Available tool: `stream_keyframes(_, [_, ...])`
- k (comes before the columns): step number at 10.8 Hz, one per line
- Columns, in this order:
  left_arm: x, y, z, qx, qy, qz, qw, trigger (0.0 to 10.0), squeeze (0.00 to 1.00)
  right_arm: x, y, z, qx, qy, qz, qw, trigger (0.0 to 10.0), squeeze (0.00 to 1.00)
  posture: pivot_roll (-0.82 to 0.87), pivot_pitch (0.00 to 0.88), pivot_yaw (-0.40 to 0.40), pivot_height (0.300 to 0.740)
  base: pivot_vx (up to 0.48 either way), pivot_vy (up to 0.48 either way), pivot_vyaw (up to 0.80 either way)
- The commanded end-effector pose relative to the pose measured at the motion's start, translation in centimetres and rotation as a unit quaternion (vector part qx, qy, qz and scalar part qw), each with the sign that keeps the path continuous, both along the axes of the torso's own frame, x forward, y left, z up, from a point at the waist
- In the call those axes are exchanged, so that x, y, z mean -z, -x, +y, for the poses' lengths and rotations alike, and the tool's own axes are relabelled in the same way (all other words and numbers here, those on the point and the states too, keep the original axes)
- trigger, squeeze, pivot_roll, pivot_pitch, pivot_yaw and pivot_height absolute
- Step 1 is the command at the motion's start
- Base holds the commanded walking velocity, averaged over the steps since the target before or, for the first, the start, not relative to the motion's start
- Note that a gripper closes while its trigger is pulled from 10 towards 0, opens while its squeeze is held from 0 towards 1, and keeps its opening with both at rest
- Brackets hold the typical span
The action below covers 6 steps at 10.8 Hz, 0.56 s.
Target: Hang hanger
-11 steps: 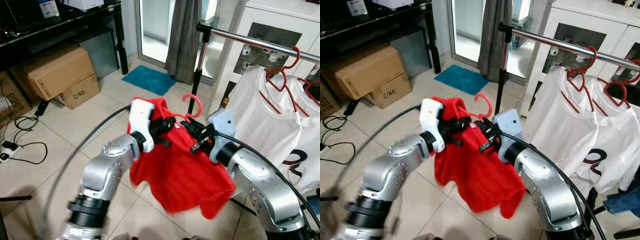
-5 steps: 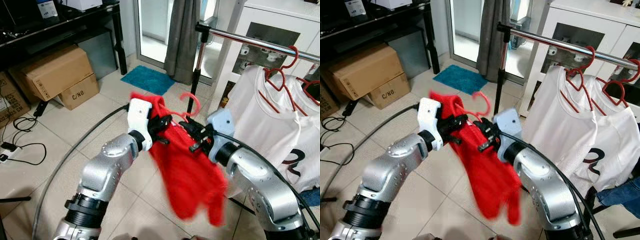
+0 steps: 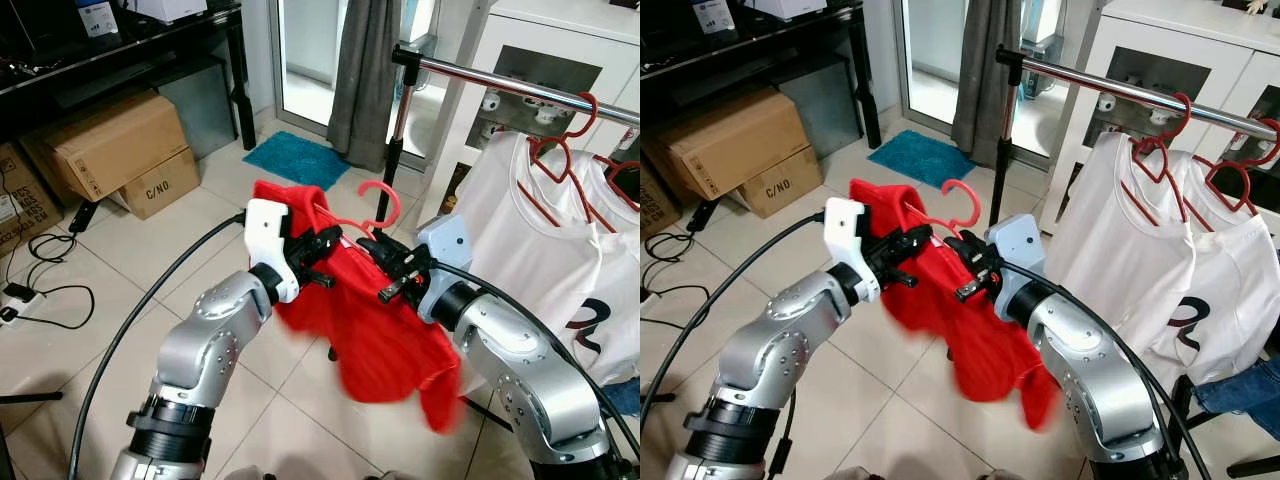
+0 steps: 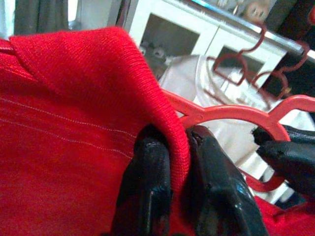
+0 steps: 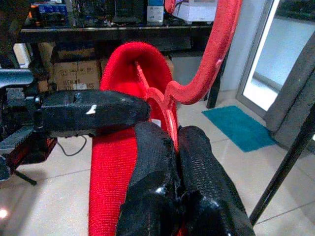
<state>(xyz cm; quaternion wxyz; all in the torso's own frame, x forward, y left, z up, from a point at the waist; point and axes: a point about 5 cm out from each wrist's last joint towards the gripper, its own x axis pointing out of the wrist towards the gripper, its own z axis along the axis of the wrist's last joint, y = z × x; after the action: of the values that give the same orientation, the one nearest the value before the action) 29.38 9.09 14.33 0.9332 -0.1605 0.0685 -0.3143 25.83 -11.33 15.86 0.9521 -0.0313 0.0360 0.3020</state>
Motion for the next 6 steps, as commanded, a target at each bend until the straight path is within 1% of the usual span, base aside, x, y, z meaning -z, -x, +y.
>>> stream_keyframes(1, [-0.9,-0.4,2.4,-0.048,0.020,-0.024,0.998,0.0,0.00,-0.3,-0.5,-2.5,0.060,0.014,-0.007,0.998,0.0,0.00,-0.11,0.000,0.005,0.740,0.000,0.000,0.00])
stream_keyframes(4, [-1.2,0.0,2.2,-0.016,0.039,-0.031,0.999,0.0,0.00,0.0,-0.2,-2.1,0.037,0.022,0.009,0.999,0.0,0.00,-0.11,0.000,0.002,0.740,0.000,0.000,0.00])
stream_keyframes(5, [-1.3,0.3,1.9,0.006,0.042,-0.035,0.998,0.0,0.00,0.4,0.0,-1.9,0.021,0.036,0.026,0.999,0.0,0.00,-0.11,0.000,0.003,0.740,0.000,0.000,0.00])
stream_keyframes(6, [-1.4,0.5,1.7,0.018,0.044,-0.039,0.998,0.0,0.00,0.8,0.1,-1.9,0.016,0.046,0.037,0.998,0.0,0.00,-0.11,0.000,0.003,0.740,0.000,0.000,0.00])
